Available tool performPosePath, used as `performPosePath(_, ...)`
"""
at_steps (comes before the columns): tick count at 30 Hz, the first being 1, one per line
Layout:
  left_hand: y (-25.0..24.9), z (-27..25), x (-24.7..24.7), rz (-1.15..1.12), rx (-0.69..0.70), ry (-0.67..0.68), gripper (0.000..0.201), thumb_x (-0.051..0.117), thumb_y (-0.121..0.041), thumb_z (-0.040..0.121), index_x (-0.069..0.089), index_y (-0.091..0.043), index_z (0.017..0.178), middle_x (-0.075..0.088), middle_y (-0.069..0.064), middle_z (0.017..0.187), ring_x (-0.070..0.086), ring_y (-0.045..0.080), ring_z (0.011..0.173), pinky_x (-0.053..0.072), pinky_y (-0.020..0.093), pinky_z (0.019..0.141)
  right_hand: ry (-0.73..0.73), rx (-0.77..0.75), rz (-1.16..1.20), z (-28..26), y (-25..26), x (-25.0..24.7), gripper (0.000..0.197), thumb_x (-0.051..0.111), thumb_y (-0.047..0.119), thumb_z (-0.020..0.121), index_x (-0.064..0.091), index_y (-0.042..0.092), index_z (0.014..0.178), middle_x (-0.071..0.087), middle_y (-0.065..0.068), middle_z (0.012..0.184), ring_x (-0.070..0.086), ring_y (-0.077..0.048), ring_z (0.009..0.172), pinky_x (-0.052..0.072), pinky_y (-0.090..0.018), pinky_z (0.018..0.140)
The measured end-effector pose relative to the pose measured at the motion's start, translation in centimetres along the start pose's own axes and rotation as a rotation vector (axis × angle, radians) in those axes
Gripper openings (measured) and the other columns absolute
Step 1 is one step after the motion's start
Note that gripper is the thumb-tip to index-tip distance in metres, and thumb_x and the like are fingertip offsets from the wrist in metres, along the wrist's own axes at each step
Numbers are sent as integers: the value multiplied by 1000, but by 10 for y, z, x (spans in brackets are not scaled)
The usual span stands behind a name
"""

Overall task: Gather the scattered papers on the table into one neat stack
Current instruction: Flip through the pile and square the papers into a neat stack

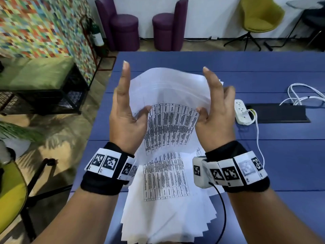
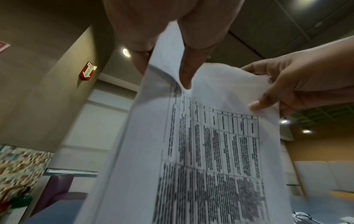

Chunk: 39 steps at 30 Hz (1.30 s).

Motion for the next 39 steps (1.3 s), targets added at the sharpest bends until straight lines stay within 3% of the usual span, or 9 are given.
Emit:
performPosePath(4,6,0,-2,69,-13,47,84,79,-1,78,32,-12,147,35,-12,148,34,4,139,25,14,112,39,-37,3,0,-2,5,92,42,-24,74,27,31,146,29,-7,100,34,0,76,29,6,74)
performPosePath(8,3,4,-6,77,-15,-1,89,84,-19,76,30,-19,147,35,-19,146,34,5,138,25,22,115,-14,-84,-27,1,-7,4,77,49,-19,80,37,24,143,29,-8,107,30,19,88,27,8,77)
performPosePath(13,4,6,-11,82,-30,-23,57,81,-27,79,54,-13,127,51,-10,118,53,17,112,42,28,99,-84,-133,7,-2,-7,1,68,51,-14,85,41,24,140,30,-8,109,29,17,92,27,4,84)
performPosePath(18,4,1,-13,55,-30,-48,46,81,-22,80,59,-12,118,53,-2,109,54,15,104,43,26,93,-104,-161,11,-2,-4,0,72,47,-24,79,47,18,137,32,-7,101,35,14,88,33,3,85)
performPosePath(24,9,0,-11,34,44,-5,63,77,4,79,49,-22,130,50,-17,123,52,20,116,39,28,103,-144,-185,11,-1,2,-2,73,45,-28,71,55,13,130,33,-5,97,36,8,85,38,1,83)
performPosePath(30,12,-4,-6,-45,6,24,85,81,-4,77,32,-24,145,47,-14,138,47,8,125,35,28,108,-136,-183,-2,-9,-7,-8,58,63,-12,79,51,10,132,43,-11,104,41,0,95,33,-3,89)
performPosePath(32,10,-4,-5,-106,-19,3,100,82,-3,74,17,-18,149,51,2,131,51,16,121,41,29,104,-83,-163,8,-9,-9,-8,63,63,-14,79,48,9,135,51,-12,111,48,-10,98,29,0,93)
performPosePath(36,23,-11,0,-216,-118,-51,118,83,10,65,-1,1,147,32,-19,149,40,-3,130,35,21,110,-80,-122,66,-8,-11,-9,71,58,-24,74,45,6,138,54,-2,115,47,7,110,26,5,93)
performPosePath(39,55,-33,8,-413,-427,20,100,87,2,62,26,5,142,51,11,138,52,12,127,44,35,108,-64,-70,5,-11,-16,-8,70,65,-3,82,40,20,143,50,-8,118,50,-12,99,31,-1,89)
Point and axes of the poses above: each hand's wrist, its own z-axis towards the middle knuckle, its own x-axis out of the palm, y = z × x, the point moved 4 cm from there along z, towards the middle knuckle
